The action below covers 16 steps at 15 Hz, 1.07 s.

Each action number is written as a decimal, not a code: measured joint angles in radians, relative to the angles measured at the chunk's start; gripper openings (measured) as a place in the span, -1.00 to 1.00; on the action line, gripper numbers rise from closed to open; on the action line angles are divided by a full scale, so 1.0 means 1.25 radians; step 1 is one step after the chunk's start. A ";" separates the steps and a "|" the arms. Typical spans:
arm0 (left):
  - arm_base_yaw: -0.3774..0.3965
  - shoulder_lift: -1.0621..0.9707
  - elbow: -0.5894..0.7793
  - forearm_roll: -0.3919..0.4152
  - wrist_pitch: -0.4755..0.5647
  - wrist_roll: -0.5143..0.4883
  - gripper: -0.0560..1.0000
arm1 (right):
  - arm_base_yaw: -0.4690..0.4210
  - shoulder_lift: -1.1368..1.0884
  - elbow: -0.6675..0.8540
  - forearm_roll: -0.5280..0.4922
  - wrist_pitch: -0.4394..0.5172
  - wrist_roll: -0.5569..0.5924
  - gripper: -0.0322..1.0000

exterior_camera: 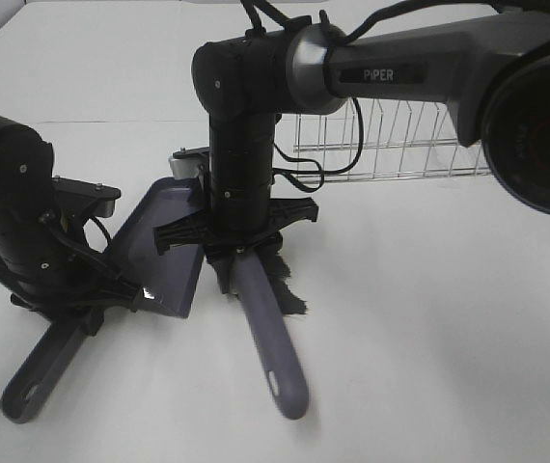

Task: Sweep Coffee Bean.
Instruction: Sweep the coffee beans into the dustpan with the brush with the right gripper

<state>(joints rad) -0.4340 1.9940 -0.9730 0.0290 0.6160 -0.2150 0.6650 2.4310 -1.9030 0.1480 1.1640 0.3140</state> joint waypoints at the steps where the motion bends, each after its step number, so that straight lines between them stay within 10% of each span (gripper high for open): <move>1: 0.000 0.000 0.000 0.000 0.000 0.000 -0.30 | 0.000 0.009 -0.010 0.050 -0.022 0.006 -0.38; 6: 0.000 0.000 0.000 0.000 0.000 0.002 -0.30 | 0.000 0.012 -0.053 0.170 -0.093 0.009 -0.38; 16: 0.000 0.000 0.000 0.000 -0.002 0.006 -0.30 | 0.000 -0.030 -0.114 -0.072 0.044 0.030 -0.38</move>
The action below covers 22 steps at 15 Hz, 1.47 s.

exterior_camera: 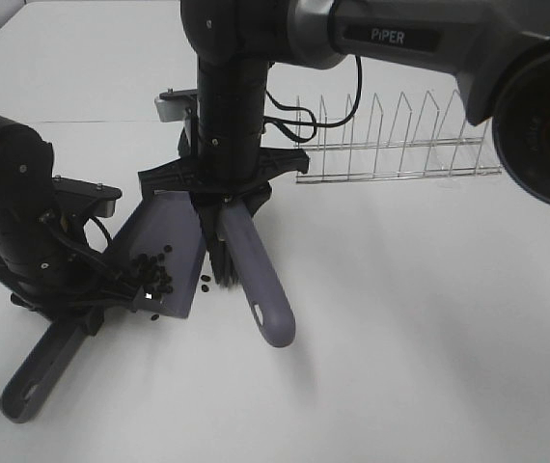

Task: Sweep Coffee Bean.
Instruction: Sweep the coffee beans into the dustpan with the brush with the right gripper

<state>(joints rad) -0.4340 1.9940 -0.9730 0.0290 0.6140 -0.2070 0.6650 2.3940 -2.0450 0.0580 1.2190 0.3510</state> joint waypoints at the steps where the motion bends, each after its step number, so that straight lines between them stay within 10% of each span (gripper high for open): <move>1: 0.000 0.000 0.000 0.000 0.000 0.002 -0.30 | 0.000 -0.024 0.000 -0.038 0.001 0.000 -0.38; 13: 0.000 0.000 0.000 0.000 -0.001 0.017 -0.30 | -0.062 -0.108 0.243 -0.286 0.009 -0.034 -0.38; 22: 0.000 0.000 0.000 -0.002 -0.002 0.022 -0.30 | -0.020 -0.018 0.211 -0.002 -0.086 -0.013 -0.38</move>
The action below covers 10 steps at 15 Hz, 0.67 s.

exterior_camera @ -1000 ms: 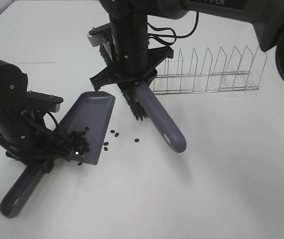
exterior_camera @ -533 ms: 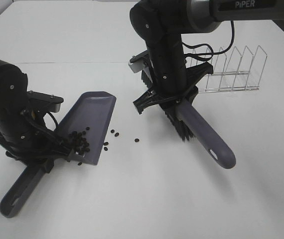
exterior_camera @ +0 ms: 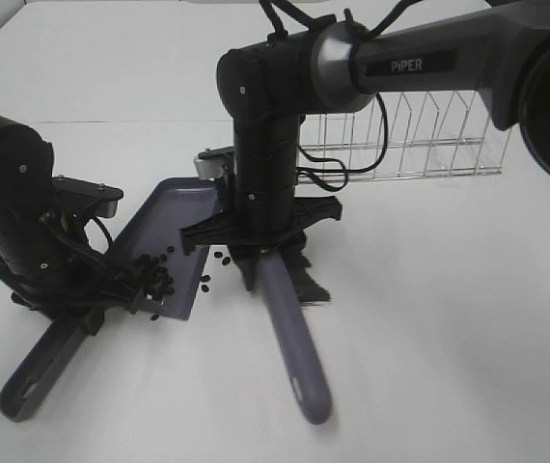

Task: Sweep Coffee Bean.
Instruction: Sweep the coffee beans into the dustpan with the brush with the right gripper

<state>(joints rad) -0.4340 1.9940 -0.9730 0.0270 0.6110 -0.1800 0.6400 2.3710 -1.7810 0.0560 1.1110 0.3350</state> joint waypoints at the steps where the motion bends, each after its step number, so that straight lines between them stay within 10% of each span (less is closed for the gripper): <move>1: 0.000 0.000 0.000 0.000 -0.002 0.001 -0.30 | 0.006 0.010 -0.012 0.058 -0.035 0.000 -0.38; 4: 0.000 0.000 0.000 0.000 -0.002 0.002 -0.30 | 0.010 0.042 -0.041 0.234 -0.089 -0.030 -0.38; 10: 0.000 0.000 0.000 -0.001 -0.002 0.002 -0.30 | 0.010 0.044 -0.160 0.271 -0.095 -0.044 -0.38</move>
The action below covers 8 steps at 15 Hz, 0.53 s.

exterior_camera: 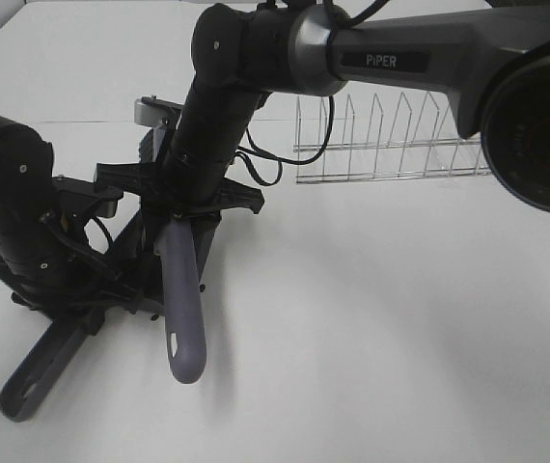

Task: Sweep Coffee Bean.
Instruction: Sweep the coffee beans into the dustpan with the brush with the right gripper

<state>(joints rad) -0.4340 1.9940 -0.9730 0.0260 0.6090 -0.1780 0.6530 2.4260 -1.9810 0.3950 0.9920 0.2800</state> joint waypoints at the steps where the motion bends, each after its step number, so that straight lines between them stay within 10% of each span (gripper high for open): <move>1: 0.000 0.000 0.000 0.000 0.000 0.000 -0.30 | 0.000 0.000 -0.005 -0.010 0.014 0.000 -0.38; 8: 0.000 0.000 0.000 0.000 0.000 0.002 -0.30 | 0.000 -0.041 -0.107 -0.144 0.154 0.002 -0.38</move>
<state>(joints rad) -0.4340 1.9940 -0.9730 0.0260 0.6090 -0.1750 0.6530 2.3750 -2.1150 0.2150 1.1850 0.2820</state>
